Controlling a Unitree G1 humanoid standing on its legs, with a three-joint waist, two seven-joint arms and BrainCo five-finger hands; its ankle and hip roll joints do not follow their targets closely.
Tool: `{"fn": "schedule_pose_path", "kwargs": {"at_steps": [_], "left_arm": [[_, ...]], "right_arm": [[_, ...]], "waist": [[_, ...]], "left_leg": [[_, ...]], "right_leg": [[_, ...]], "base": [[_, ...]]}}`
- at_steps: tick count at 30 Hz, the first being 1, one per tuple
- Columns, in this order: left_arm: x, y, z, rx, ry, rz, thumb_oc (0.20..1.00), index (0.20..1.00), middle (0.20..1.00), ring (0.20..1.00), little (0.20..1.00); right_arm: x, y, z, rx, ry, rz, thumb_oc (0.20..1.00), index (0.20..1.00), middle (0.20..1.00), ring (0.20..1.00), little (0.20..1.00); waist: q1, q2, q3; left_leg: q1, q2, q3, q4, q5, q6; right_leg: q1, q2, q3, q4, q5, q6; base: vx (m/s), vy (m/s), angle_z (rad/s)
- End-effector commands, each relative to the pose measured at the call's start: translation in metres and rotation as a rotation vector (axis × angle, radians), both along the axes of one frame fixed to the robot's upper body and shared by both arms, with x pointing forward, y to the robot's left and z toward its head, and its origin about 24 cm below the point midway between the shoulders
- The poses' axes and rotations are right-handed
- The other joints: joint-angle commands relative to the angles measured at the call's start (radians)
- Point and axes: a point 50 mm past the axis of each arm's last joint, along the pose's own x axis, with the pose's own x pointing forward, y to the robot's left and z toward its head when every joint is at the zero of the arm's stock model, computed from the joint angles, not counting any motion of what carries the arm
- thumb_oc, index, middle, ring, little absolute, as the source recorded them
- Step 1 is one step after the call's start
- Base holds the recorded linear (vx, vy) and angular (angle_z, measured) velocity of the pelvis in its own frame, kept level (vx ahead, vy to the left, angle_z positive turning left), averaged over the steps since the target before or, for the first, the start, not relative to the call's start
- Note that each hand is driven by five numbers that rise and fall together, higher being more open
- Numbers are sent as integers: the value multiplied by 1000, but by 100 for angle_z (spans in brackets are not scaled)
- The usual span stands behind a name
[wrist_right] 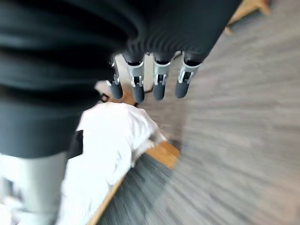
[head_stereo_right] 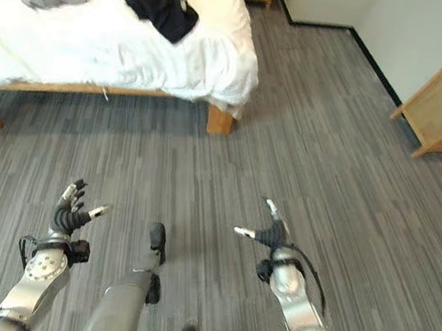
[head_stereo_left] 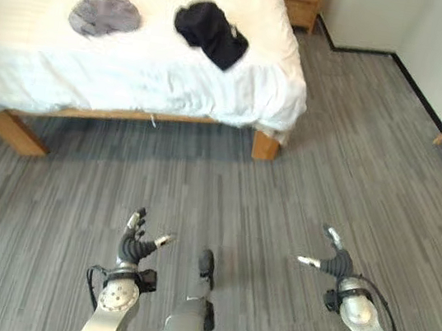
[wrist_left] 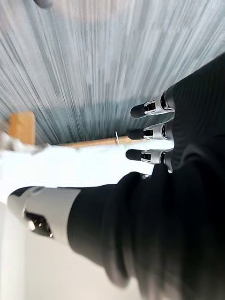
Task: Pick up bed clothes into laundry basket.
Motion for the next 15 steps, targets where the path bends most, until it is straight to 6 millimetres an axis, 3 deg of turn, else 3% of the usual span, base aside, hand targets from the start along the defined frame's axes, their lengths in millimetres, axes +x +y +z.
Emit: {"fn": "schedule_pose_path", "kwargs": {"at_steps": [1, 3, 4, 5, 7, 8, 9, 10, 12, 13, 15], "left_arm": [[47, -7, 59, 82, -297, -93, 1000, 1000, 1000, 1000, 1000], [49, -7, 59, 105, -290, -110, 1000, 1000, 1000, 1000, 1000], [52, -8, 60, 107, -294, -113, 1000, 1000, 1000, 1000, 1000], [52, -8, 60, 107, -295, -112, 1000, 1000, 1000, 1000, 1000], [54, -9, 61, 93, -303, -119, 1000, 1000, 1000, 1000, 1000], [56, -10, 57, 87, -287, -109, 1000, 1000, 1000, 1000, 1000], [54, -9, 53, 92, -270, -97, 1000, 1000, 1000, 1000, 1000], [49, -17, 50, 73, -266, -133, 1000, 1000, 1000, 1000, 1000], [51, -21, 52, 38, -289, -121, 1000, 1000, 1000, 1000, 1000], [51, -21, 52, 38, -290, -122, 1000, 1000, 1000, 1000, 1000], [50, -23, 50, 28, -289, -111, 1000, 1000, 1000, 1000, 1000]], "right_arm": [[47, 23, 68, 9, -344, 58, 1000, 1000, 1000, 1000, 1000], [49, 25, 75, -3, -387, 52, 1000, 1000, 1000, 1000, 1000], [50, 25, 79, 10, -408, 46, 1000, 1000, 1000, 1000, 1000], [50, 25, 79, 10, -409, 46, 1000, 1000, 1000, 1000, 1000], [50, 26, 82, 24, -419, 54, 1000, 1000, 1000, 1000, 1000], [52, 21, 81, 33, -417, 33, 1000, 1000, 1000, 1000, 1000], [50, 17, 75, 24, -389, 19, 1000, 1000, 1000, 1000, 1000], [45, 18, 75, 28, -403, 18, 1000, 1000, 1000, 1000, 1000], [45, 12, 78, -14, -410, 16, 1000, 1000, 1000, 1000, 1000], [45, 12, 78, -14, -410, 15, 1000, 1000, 1000, 1000, 1000], [46, 7, 80, -27, -420, 2, 1000, 1000, 1000, 1000, 1000]], "waist": [[-14, 30, 83], [-45, 59, 100], [-75, 62, 110], [-77, 64, 110], [-122, 54, 109], [-205, 25, 88], [-204, 25, 84], [-214, 19, 69], [-198, 1, 79], [-199, 3, 82], [-170, -10, 90]], "left_leg": [[225, 8, -118, -260, 87, -48], [288, 27, -146, -270, 48, -40], [336, 30, -161, -270, 11, -46], [333, 33, -164, -270, 14, -47], [375, 27, -189, -270, -27, -64], [500, -18, -281, -270, -150, -81], [533, -17, -293, -270, -176, -83], [556, -28, -301, -25, -162, -105], [438, -48, -309, 255, -112, -145], [429, -45, -310, 274, -119, -146], [337, -91, -300, 400, -124, -150]], "right_leg": [[-205, -124, 77, 328, 438, 171], [-331, -105, 77, 471, 421, 147], [-415, -128, 35, 442, 360, 125], [-416, -126, 32, 439, 363, 123], [-468, -96, -10, 286, 309, 107], [-554, -19, -13, -141, 380, 130], [-559, -19, -32, -158, 401, 139], [-490, -25, -36, -134, 404, 86], [-399, -46, -27, -164, 413, 59], [-397, -44, -29, -168, 415, 58], [-324, -60, -15, -202, 398, 39]], "base": [[405, 191, -6], [458, 63, 59], [475, 3, 95], [511, -35, 71], [814, -146, 130], [1284, -241, 185], [1594, -376, 172], [843, -256, 134], [498, -195, 70], [216, -74, 34], [263, -81, -5]]}}
